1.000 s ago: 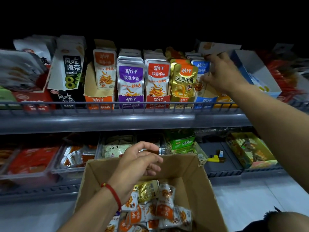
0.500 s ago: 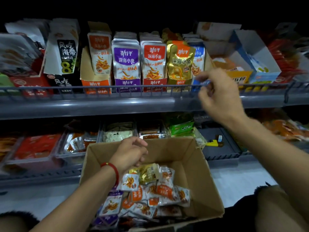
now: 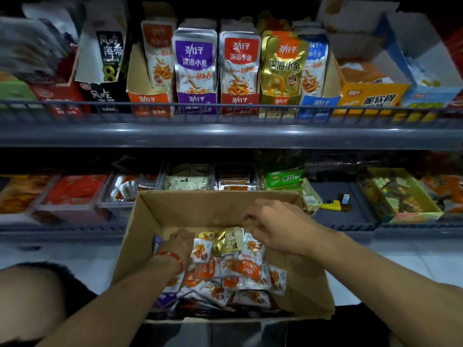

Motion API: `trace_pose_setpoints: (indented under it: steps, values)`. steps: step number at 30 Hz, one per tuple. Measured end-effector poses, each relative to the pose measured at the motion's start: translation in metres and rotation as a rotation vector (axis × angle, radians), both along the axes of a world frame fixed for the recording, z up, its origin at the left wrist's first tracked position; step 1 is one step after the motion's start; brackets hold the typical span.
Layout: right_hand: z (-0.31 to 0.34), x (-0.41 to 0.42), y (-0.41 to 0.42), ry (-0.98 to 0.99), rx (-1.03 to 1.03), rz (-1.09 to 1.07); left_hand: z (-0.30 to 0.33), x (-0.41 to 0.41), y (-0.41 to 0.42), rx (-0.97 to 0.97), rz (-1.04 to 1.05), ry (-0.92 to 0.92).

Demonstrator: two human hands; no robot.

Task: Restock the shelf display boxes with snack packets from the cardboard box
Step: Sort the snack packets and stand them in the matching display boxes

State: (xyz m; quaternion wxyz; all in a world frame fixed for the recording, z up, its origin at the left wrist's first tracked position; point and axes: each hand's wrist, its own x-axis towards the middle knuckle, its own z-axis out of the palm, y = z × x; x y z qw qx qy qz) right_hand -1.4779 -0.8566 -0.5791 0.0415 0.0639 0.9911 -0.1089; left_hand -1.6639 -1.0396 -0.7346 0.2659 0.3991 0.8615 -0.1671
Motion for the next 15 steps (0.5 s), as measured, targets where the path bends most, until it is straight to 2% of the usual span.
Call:
trace_pose_setpoints:
  steps: [4, 7, 13, 15]
  values:
    - [-0.001, -0.003, 0.003, -0.004, -0.011, 0.013, -0.004, -0.013, 0.003, -0.014, -0.081, 0.076]
    - [-0.001, -0.005, 0.006, -0.03, -0.024, 0.009, 0.002, -0.013, 0.009, 0.127, -0.114, 0.141]
    - [-0.005, -0.01, 0.008, -0.092, -0.044, 0.013, 0.04, -0.008, 0.015, 0.388, 0.02, -0.054]
    - [-0.008, -0.013, 0.009, -0.104, -0.05, 0.004, 0.061, 0.001, 0.022, 0.502, -0.003, -0.149]
